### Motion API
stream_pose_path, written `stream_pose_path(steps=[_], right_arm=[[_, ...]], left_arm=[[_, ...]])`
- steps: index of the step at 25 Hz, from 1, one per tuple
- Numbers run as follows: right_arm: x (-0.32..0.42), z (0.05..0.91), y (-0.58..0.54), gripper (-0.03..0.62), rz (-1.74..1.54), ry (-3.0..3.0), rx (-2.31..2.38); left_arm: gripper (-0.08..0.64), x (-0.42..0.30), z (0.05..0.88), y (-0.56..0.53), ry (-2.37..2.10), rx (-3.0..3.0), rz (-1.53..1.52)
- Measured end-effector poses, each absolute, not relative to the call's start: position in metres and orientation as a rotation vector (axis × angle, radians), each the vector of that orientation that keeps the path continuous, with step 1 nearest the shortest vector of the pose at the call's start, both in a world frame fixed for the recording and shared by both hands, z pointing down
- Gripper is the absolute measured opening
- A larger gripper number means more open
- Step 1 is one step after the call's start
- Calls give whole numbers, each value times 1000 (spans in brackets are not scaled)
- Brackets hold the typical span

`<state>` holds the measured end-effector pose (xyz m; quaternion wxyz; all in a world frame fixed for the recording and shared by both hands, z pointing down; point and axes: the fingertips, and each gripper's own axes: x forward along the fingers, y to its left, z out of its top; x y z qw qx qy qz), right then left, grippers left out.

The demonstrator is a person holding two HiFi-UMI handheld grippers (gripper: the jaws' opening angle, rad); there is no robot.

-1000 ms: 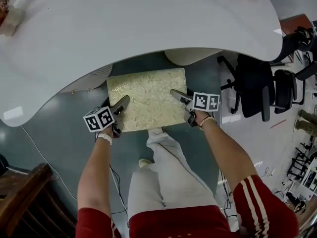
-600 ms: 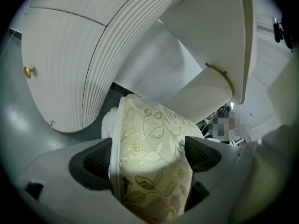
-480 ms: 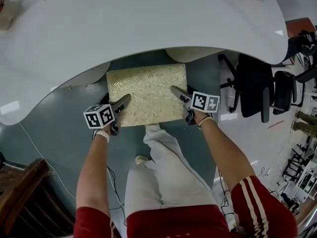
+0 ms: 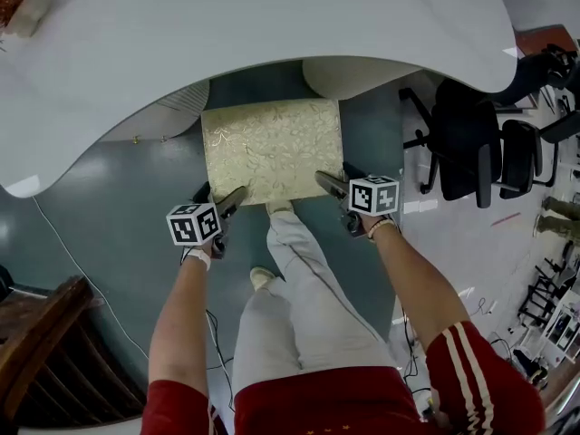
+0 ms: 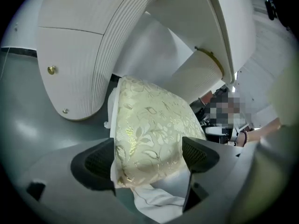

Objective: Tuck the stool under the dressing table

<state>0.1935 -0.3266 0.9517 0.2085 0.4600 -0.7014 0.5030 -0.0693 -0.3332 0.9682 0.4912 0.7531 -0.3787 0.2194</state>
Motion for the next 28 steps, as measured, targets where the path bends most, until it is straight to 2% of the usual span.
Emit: stream_pose_path(steps=[6, 12, 19, 28], right_arm=[[186, 950, -300, 389, 1209, -1948, 1267], [186, 964, -287, 370, 1044, -1892, 1245], [182, 964, -300, 368, 1058, -1864, 1267], [171, 963, -378, 364, 1060, -1894, 1275]], left_arm=[[421, -74, 967, -313, -915, 1887, 603], [411, -69, 982, -298, -875, 2047, 931], [410, -75, 980, -313, -864, 2043, 934], [399, -86, 978, -393, -942, 2020, 937]])
